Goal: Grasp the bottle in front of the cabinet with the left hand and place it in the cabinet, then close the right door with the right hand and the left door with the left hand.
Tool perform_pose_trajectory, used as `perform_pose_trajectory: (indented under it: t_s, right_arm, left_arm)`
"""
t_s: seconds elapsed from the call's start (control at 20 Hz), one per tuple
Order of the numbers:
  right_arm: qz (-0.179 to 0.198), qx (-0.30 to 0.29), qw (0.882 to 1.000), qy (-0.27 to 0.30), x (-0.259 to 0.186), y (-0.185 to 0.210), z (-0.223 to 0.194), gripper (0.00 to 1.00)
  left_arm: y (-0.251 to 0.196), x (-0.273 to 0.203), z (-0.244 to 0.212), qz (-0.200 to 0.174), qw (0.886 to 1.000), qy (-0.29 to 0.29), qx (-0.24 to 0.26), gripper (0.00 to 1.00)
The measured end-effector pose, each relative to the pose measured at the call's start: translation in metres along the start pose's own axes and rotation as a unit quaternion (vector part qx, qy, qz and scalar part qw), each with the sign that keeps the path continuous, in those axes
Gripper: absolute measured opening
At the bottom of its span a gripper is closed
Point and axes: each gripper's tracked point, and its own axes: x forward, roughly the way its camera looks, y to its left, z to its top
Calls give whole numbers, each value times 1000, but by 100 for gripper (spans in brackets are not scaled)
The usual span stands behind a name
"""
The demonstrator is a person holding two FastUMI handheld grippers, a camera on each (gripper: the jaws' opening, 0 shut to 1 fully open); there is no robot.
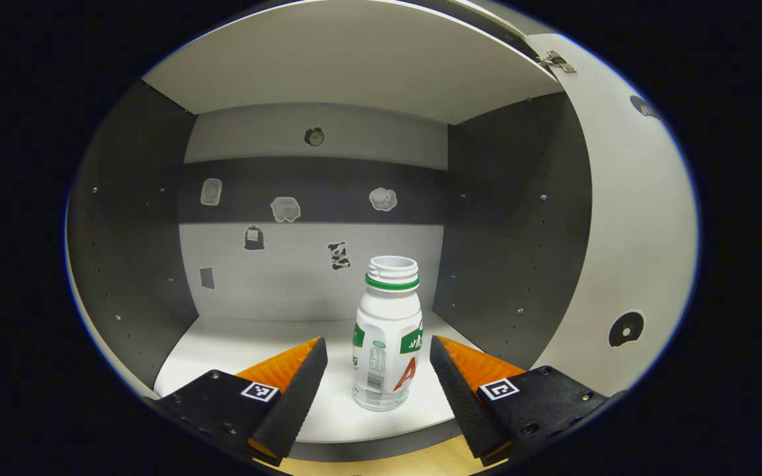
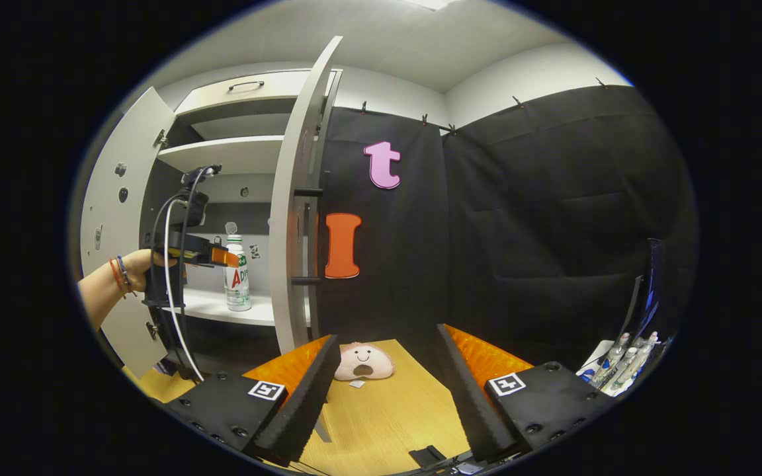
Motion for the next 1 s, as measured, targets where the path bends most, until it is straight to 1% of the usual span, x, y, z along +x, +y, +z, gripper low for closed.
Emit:
perform_pose_trajectory:
  t_s: [0.2, 0.3, 0.35, 0.4, 0.5, 0.55, 0.7, 0.75, 0.8, 0.85, 0.9, 0.95, 1.0]
  right_arm:
    - [15, -11, 1000, -13, 0, -9, 11, 95]
    - [23, -15, 1000, -14, 4, -12, 12, 96]
    - [29, -14, 999, -13, 5, -12, 13, 95]
    - [36, -13, 999, -13, 9, -12, 13, 95]
    - [51, -13, 998, -15, 17, -9, 13, 95]
    - [57, -13, 998, -16, 22, -9, 13, 95]
    - [59, -8, 998, -7, 40, -15, 7, 95]
    - [58, -6, 998, -4, 46, -16, 4, 96]
    - [54, -7, 999, -1, 51, -16, 1, 96]
    - [51, -12, 999, -1, 56, -15, -2, 96]
    - [50, -17, 999, 1, 60, -13, -5, 96]
    - [50, -19, 999, 7, 63, -9, -10, 96]
    - [49, -16, 999, 17, 66, -5, -15, 96]
  left_arm:
    - [14, -60, 14, 25, 999, -21, -9, 95]
    - [29, -98, 28, 56, 998, -39, 2, 95]
    - [32, -118, 33, 66, 997, -49, 4, 93]
    - [34, -138, 38, 74, 996, -56, 3, 95]
    - [39, -179, 43, 86, 994, -68, -4, 95]
    - [44, -201, 46, 94, 993, -74, -5, 97]
    - [54, -260, 51, 115, 989, -90, -12, 93]
    - [57, -277, 50, 117, 989, -91, -15, 95]
    - [61, -292, 50, 118, 989, -92, -15, 95]
    - [66, -307, 48, 121, 988, -93, -12, 93]
    - [72, -320, 48, 124, 988, -94, -7, 93]
    - [78, -329, 47, 126, 987, -95, -2, 95]
    - [85, -338, 46, 130, 987, -96, 0, 93]
